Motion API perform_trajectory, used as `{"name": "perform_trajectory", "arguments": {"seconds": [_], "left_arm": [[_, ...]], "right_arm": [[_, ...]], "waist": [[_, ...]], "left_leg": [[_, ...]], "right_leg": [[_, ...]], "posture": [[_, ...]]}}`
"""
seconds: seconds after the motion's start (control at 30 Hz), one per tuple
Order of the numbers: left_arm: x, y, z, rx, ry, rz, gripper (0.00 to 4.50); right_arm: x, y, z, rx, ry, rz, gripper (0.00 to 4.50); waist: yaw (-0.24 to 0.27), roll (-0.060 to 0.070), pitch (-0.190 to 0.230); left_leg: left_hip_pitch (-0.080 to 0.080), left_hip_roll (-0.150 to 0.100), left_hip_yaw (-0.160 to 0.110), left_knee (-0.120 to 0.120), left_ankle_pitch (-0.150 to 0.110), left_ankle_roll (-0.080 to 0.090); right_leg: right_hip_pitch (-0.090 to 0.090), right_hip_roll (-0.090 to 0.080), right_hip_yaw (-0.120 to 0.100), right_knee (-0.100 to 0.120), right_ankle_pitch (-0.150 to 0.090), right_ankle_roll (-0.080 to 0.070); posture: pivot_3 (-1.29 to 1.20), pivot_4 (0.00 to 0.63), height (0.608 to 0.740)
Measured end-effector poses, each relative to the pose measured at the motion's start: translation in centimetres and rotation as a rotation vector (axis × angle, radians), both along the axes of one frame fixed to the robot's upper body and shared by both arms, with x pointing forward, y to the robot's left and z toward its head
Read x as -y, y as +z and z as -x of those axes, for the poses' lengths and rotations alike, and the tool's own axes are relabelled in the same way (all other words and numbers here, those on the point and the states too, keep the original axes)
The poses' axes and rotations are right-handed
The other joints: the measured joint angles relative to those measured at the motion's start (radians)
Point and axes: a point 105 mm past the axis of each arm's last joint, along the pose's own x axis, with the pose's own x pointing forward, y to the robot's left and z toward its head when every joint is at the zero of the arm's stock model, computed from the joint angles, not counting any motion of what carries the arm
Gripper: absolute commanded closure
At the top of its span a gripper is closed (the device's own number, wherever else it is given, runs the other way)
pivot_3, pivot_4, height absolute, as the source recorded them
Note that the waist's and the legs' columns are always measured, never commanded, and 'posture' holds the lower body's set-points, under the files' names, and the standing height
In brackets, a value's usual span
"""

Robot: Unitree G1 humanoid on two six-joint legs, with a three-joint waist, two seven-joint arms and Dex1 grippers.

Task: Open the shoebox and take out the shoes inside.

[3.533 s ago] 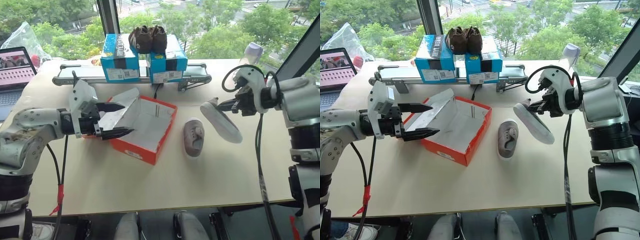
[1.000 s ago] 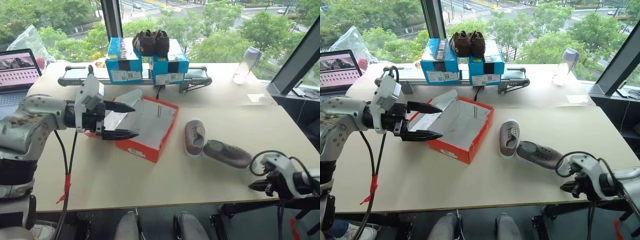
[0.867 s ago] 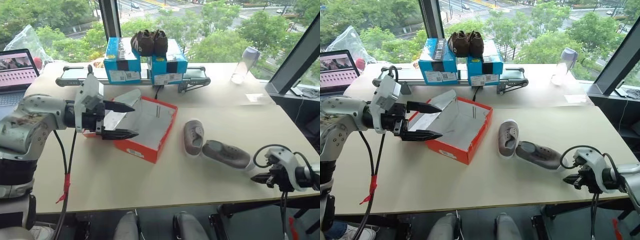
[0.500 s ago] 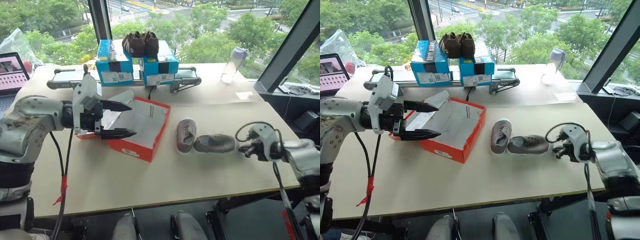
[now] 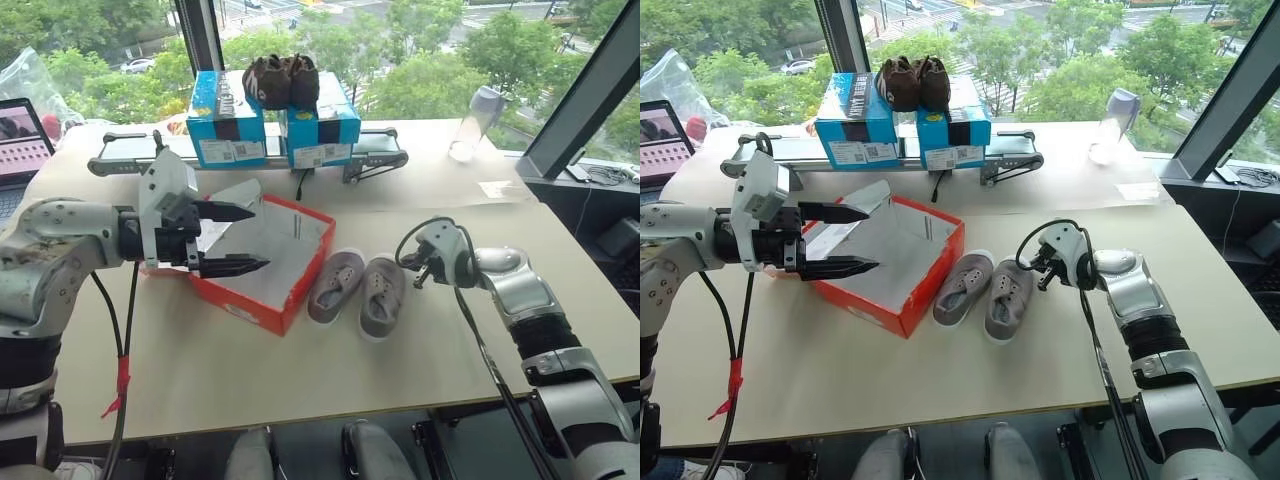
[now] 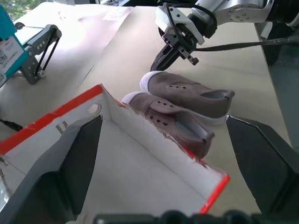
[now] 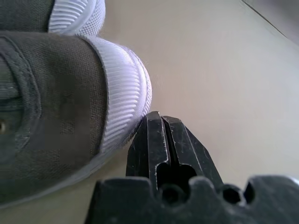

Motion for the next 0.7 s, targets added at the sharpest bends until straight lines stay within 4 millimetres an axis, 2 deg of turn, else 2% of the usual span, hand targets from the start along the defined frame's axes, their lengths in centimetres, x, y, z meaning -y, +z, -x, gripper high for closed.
{"name": "perform_trajectory", "arguments": {"seconds": [0.07,0.13,0.2,0.23,0.33,0.4,0.6,0.7], "left_arm": [[-0.5,0.1,-0.2,0.010,0.036,0.010,0.00],[-0.9,0.0,-0.4,0.016,0.065,0.019,0.00],[-1.3,-0.8,-0.5,0.004,0.101,0.034,0.00],[-1.6,-1.3,-0.5,-0.011,0.116,0.037,0.00],[-2.5,-2.6,-0.6,-0.043,0.178,0.070,0.00],[-2.7,-2.8,-0.5,-0.038,0.201,0.092,0.00],[-4.3,-3.4,0.5,-0.027,0.323,0.235,0.00],[-5.6,-2.8,1.1,0.011,0.399,0.292,0.00]], "right_arm": [[1.7,1.3,0.1,0.027,-0.023,0.051,4.45],[2.3,2.7,0.2,0.051,-0.033,0.057,4.45],[2.7,4.7,1.0,0.070,-0.023,0.026,3.90],[2.8,5.6,1.5,0.080,-0.014,0.002,3.77],[2.6,8.0,3.8,0.071,0.041,-0.129,2.72],[2.0,8.1,5.2,0.040,0.077,-0.192,2.00],[1.8,5.9,9.3,-0.110,0.111,-0.346,0.05],[1.4,5.6,10.3,-0.120,0.111,-0.408,0.05]], "waist": [[0.010,0.000,0.000],[0.014,0.001,0.000],[0.021,0.002,0.001],[0.022,0.002,0.001],[0.028,0.002,0.001],[0.030,0.002,0.001],[0.031,0.002,0.001],[0.029,0.002,0.001]], "left_leg": [[0.000,-0.001,0.000,0.001,0.000,0.000],[0.000,0.000,0.000,0.001,0.000,0.000],[0.000,-0.001,0.001,0.001,0.000,0.000],[0.001,0.000,0.000,0.001,0.000,0.000],[0.001,0.001,0.000,0.001,0.000,0.000],[0.001,0.001,0.000,0.001,0.000,0.000],[0.001,0.000,0.000,0.002,0.000,0.000],[0.003,0.001,0.000,0.003,0.000,0.000]], "right_leg": [[0.001,-0.001,0.000,0.000,0.000,0.000],[0.001,-0.001,0.000,0.000,-0.002,-0.004],[0.001,-0.001,0.001,0.000,-0.002,-0.004],[0.001,-0.001,0.001,0.000,-0.002,-0.004],[0.001,0.000,0.000,0.000,-0.002,-0.004],[0.002,0.000,0.000,0.000,-0.002,-0.004],[0.003,-0.002,0.000,-0.001,-0.003,-0.005],[0.004,-0.001,0.000,-0.001,-0.001,-0.006]], "posture": [[0.00,0.150,0.740],[0.00,0.150,0.740],[0.00,0.150,0.740],[0.00,0.150,0.740],[0.00,0.150,0.740],[0.00,0.150,0.740],[0.00,0.150,0.740],[0.00,0.150,0.740]]}}
